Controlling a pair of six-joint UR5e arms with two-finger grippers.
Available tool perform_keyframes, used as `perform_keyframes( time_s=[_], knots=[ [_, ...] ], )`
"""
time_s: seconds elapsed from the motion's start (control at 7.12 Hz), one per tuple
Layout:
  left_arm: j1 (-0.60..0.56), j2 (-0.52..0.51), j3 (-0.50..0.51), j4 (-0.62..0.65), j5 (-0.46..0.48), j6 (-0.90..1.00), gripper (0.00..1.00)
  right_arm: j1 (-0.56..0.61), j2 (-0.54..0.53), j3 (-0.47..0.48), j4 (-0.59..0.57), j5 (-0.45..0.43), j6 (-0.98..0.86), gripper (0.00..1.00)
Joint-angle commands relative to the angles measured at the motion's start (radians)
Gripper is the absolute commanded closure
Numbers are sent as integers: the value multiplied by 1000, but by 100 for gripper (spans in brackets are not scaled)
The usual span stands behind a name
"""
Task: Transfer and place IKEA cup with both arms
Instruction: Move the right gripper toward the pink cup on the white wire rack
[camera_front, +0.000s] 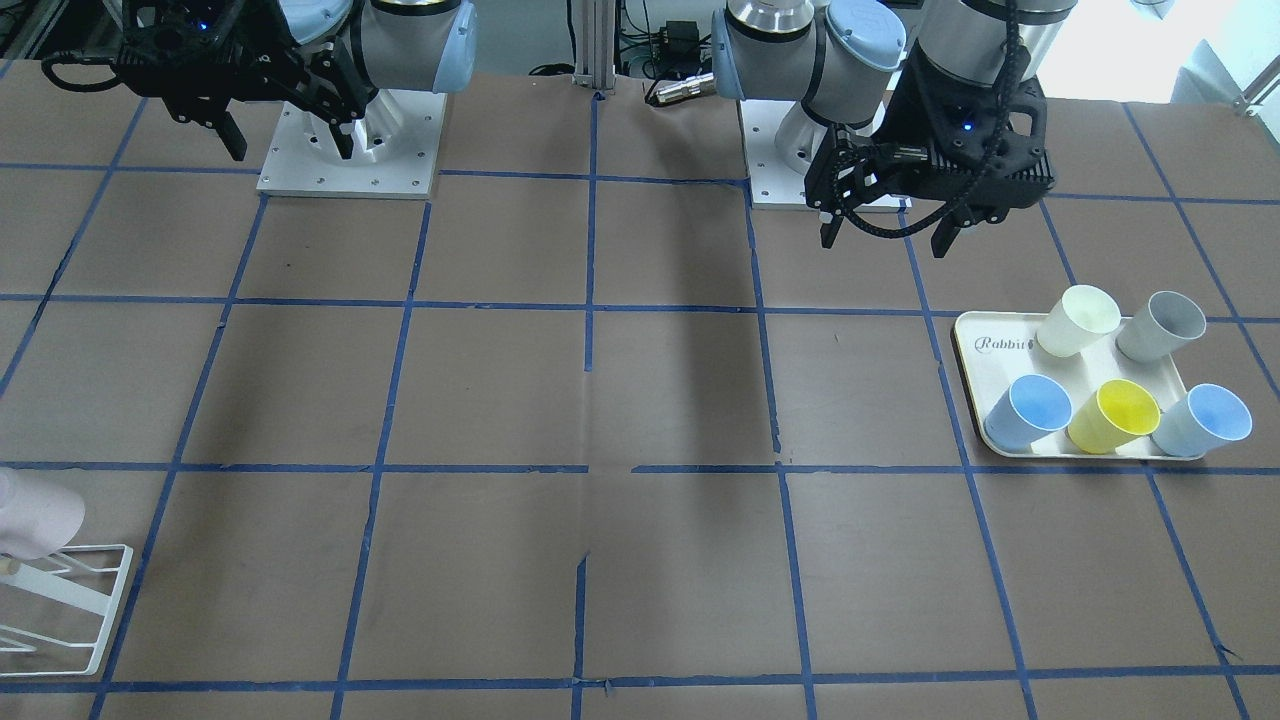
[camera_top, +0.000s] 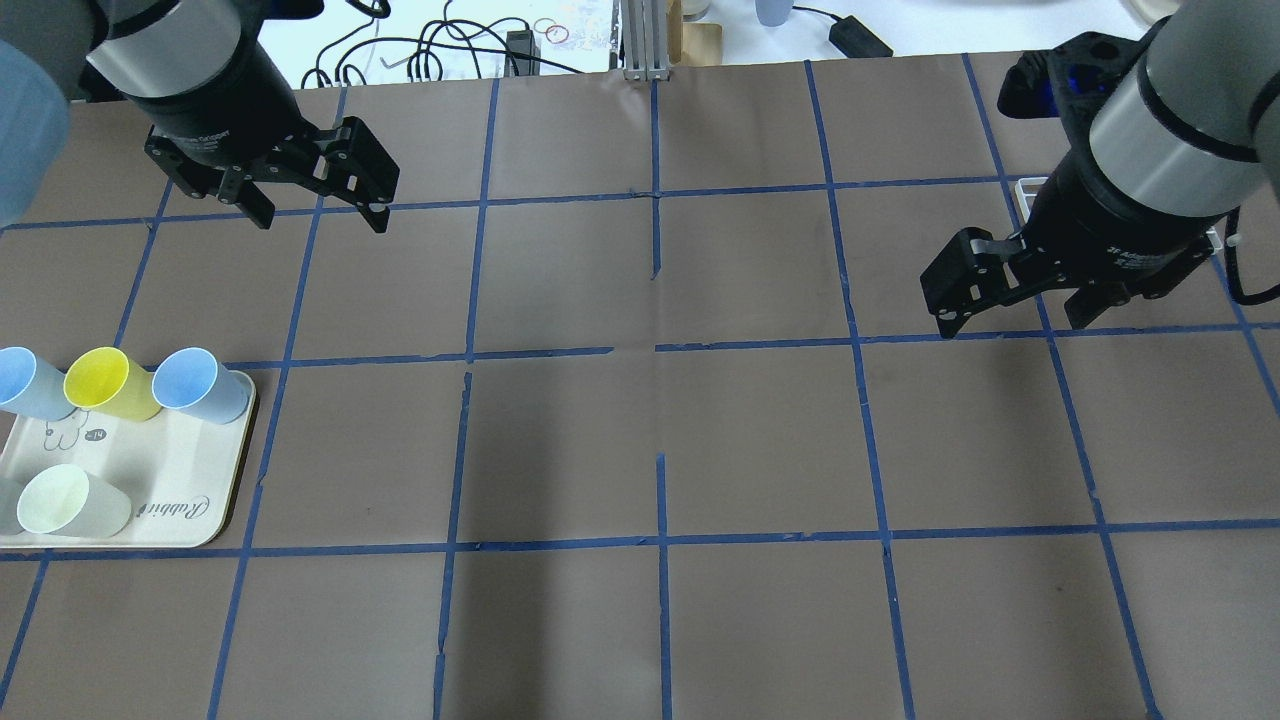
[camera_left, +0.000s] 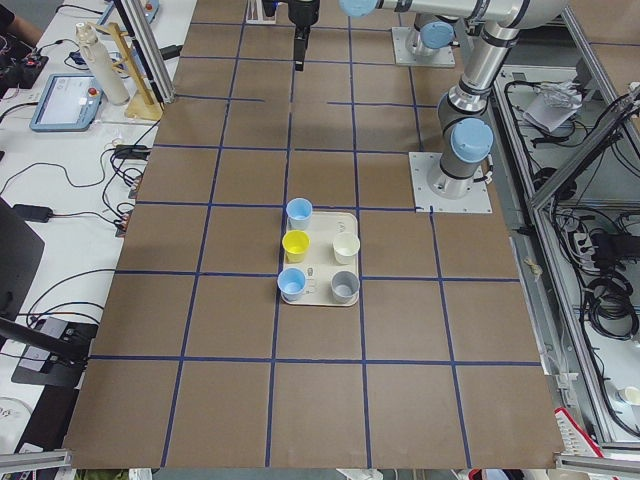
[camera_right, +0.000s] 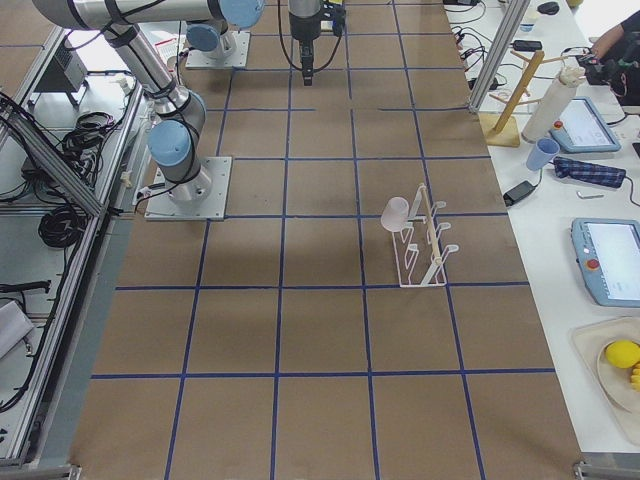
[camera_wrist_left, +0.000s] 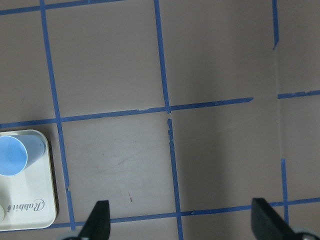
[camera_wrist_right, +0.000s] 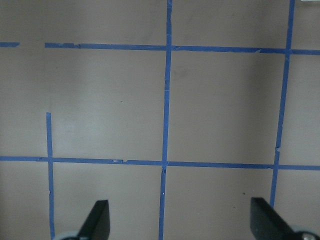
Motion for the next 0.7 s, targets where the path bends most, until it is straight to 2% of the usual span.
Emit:
perform_keyframes(
  time_s=[0.0, 0.56],
  knots=[
    [0, 1, -1, 0, -2, 0, 0, -1, -1, 3, 1, -1, 0, 0],
    [2, 2, 1, 0, -3, 0, 0, -5, 5, 5, 1, -1, 5, 0]
  ],
)
